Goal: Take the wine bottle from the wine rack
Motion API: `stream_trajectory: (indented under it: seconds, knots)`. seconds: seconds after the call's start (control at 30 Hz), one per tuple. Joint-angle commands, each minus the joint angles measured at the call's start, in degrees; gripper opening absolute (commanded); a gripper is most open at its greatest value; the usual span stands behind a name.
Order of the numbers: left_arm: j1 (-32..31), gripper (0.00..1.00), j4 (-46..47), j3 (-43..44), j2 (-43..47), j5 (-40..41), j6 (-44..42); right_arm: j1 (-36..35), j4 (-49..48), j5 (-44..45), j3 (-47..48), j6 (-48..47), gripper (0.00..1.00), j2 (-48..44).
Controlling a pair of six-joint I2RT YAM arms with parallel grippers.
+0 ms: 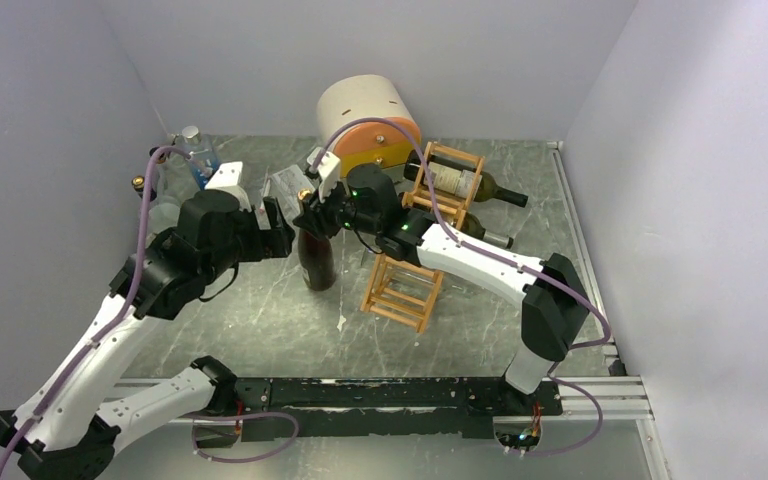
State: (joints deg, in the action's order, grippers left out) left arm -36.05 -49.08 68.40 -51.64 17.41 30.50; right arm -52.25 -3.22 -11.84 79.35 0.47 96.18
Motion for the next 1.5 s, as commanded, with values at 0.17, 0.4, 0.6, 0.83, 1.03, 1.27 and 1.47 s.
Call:
stream_trajectory:
  seconds: [0.17,0.4,0.6,0.83,1.03,1.27,1.47]
  knots:
    - [1.42,0.93,5.12,9.43,-2.47,-6.8,-5.79,-0.37,-5.09,3.62,5.94,2.68,0.58,-3.89]
    - [1.43,0.95,4.76,16.32,-9.51,-6.82,-7.29,-0.31,0.95,4.98,6.2,4.8,0.81,-7.89]
    - [1.48,0.98,5.71,17.09,-11.97,-10.25,-8.42,-0.16,12.91,11.68,1.25,4.87,0.9,-19.07]
    - [1.45,0.93,5.35,15.91,-16.03,-12.33,-11.6,0.14,25.45,23.41,-6.7,4.57,0.93,-36.32]
    - [1.45,0.82,6.32,13.97,-18.36,-8.96,-13.25,0.19,33.0,30.46,-8.67,7.16,0.94,-47.64]
    - [1.45,0.58,8.55,10.4,-21.04,-4.59,-15.88,0.2,34.14,34.87,-10.03,8.08,0.95,-54.54]
    - [5.01,0.09,6.12,14.15,-20.45,0.97,-17.28,0.21,31.48,39.33,-12.47,9.79,0.99,-57.02]
